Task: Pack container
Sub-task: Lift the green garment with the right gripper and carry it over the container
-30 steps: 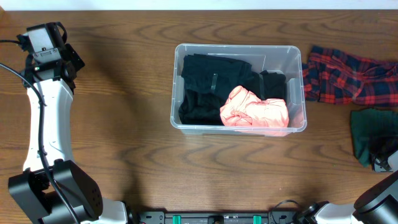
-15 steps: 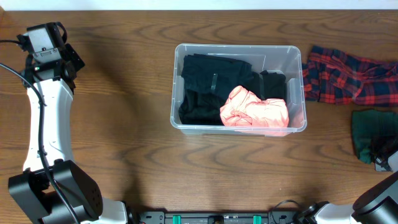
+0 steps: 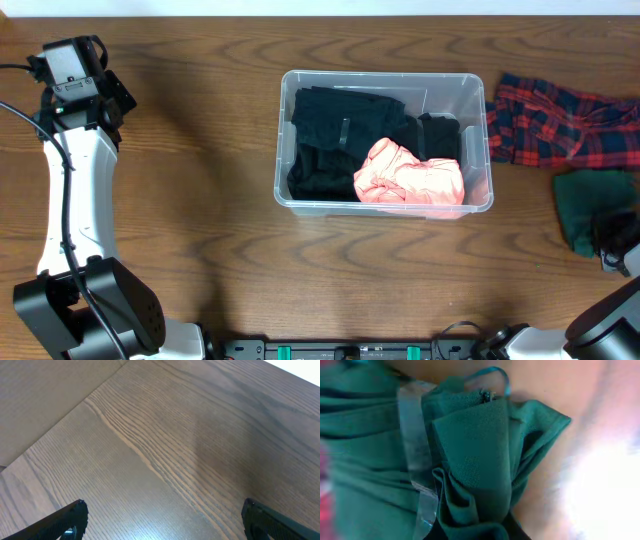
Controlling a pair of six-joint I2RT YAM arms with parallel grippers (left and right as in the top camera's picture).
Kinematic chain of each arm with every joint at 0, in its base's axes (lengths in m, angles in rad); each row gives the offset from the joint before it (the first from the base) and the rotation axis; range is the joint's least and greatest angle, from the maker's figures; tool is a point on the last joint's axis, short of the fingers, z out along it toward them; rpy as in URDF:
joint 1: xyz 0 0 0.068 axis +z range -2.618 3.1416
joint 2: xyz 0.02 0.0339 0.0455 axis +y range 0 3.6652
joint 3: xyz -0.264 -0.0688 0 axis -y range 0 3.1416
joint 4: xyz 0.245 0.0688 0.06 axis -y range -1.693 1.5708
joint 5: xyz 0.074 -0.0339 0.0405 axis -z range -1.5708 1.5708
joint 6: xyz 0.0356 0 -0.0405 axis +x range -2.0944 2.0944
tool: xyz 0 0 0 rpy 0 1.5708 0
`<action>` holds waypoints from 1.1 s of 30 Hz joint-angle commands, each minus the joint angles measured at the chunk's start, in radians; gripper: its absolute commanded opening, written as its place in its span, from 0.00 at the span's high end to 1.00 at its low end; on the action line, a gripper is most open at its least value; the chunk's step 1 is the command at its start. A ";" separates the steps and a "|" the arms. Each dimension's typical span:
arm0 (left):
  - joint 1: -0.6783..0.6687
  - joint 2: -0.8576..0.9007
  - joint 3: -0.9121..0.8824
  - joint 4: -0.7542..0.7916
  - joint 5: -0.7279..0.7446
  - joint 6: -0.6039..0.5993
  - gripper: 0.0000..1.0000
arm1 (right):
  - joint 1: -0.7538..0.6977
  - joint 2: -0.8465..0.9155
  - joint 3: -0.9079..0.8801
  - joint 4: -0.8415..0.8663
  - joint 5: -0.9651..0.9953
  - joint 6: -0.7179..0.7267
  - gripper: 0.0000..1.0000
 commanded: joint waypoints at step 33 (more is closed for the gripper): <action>0.002 -0.007 0.005 -0.002 -0.013 0.001 0.02 | 0.778 -0.521 0.346 -0.340 -0.060 -0.327 0.99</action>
